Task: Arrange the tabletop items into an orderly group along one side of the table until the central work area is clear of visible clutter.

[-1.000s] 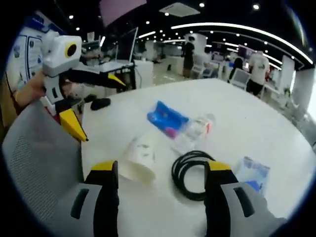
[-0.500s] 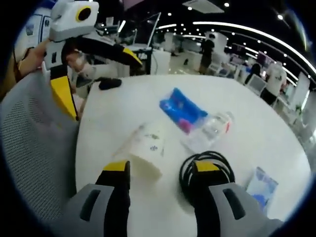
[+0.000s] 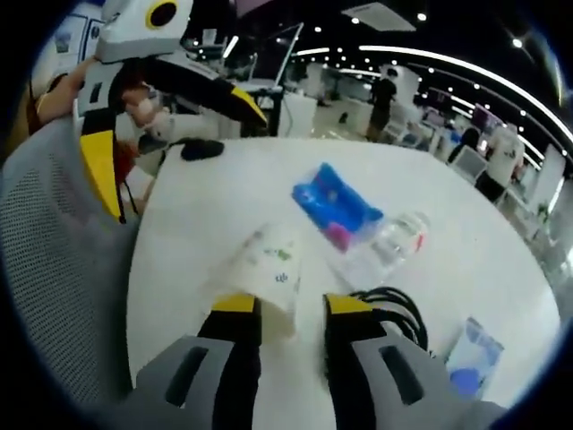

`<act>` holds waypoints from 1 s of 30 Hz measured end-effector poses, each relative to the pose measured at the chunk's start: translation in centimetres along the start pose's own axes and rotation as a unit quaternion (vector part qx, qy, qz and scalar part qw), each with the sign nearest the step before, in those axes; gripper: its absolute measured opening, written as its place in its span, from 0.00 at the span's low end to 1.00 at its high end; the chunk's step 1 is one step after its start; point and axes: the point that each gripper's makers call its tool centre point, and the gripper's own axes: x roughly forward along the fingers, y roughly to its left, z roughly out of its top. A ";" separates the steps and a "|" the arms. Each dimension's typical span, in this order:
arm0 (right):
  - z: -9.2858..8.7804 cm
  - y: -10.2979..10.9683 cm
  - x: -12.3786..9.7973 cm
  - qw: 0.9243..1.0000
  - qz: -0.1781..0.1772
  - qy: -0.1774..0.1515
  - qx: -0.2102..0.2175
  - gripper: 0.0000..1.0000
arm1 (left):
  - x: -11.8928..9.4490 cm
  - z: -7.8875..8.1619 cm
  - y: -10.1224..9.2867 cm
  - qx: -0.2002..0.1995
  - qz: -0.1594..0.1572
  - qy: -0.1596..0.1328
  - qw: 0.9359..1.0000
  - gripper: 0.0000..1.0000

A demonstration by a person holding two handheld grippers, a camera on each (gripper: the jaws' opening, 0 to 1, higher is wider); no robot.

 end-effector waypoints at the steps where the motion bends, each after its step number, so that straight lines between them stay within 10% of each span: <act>1: 0.0 0.0 0.1 1.000 -0.001 0.000 -0.001 0.21 | 0.0 0.0 0.0 0.000 -0.001 0.001 1.000 0.90; 9: 0.0 0.0 0.2 1.000 0.006 -0.002 -0.005 0.03 | -0.1 0.4 -0.3 0.024 -0.010 -0.008 1.000 0.93; 23: 1.0 -0.4 -1.7 0.999 0.001 -0.002 0.039 0.02 | -0.2 1.5 -1.1 0.080 -0.032 -0.023 0.996 0.94; 30: 1.8 0.1 -3.7 0.975 0.026 -0.014 0.221 0.02 | -0.6 2.2 -0.8 0.118 -0.037 -0.042 0.991 0.92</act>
